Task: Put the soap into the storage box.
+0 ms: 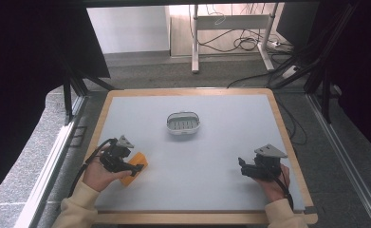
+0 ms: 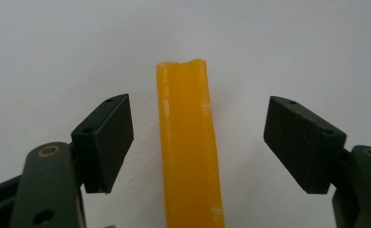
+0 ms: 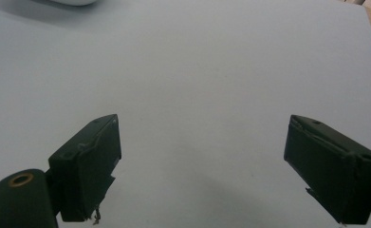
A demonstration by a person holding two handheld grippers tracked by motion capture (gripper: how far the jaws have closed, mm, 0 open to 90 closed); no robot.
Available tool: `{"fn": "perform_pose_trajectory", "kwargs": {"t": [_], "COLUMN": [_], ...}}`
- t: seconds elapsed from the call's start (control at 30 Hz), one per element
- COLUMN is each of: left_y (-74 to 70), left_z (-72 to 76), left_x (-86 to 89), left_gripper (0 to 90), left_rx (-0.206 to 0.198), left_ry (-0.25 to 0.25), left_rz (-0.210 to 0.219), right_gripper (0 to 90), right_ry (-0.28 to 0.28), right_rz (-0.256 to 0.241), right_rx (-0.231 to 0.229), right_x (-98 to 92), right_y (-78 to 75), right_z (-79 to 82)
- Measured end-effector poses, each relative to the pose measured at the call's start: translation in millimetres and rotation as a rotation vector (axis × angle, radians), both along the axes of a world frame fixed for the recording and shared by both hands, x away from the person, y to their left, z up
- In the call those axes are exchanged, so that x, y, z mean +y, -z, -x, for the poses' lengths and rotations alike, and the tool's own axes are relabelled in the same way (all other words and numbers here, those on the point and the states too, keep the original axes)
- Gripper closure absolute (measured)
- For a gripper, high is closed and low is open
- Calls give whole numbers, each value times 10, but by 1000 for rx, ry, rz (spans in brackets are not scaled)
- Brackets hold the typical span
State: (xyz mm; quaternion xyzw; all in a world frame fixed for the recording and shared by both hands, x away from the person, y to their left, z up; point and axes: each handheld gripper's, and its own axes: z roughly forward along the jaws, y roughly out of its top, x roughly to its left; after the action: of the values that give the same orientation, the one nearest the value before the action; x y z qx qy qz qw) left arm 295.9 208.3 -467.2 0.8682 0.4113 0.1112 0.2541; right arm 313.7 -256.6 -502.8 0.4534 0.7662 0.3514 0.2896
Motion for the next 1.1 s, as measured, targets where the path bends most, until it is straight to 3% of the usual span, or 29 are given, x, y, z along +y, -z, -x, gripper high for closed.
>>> {"fn": "perform_pose_trajectory", "kwargs": {"t": [0.47,0.67,0.9,1.1], "left_y": [210,278,345,340], "left_z": [-75,-99,-119,-123], "left_x": [-55,-53,-56,-48], "left_gripper": [355,438,609,619], "left_rx": [84,109,127,139], "left_ry": [-12,-18,-34,-48], "left_rz": [-69,-75,-77,-63], "right_gripper": [123,123,123,123], "right_ry": [3,5,4,4], "right_rz": [14,18,22,24], "right_rx": [5,8,6,3], "right_x": [5,12,15,15], "right_y": [10,13,14,10], "right_z": [-5,-4,-4,-1]}}
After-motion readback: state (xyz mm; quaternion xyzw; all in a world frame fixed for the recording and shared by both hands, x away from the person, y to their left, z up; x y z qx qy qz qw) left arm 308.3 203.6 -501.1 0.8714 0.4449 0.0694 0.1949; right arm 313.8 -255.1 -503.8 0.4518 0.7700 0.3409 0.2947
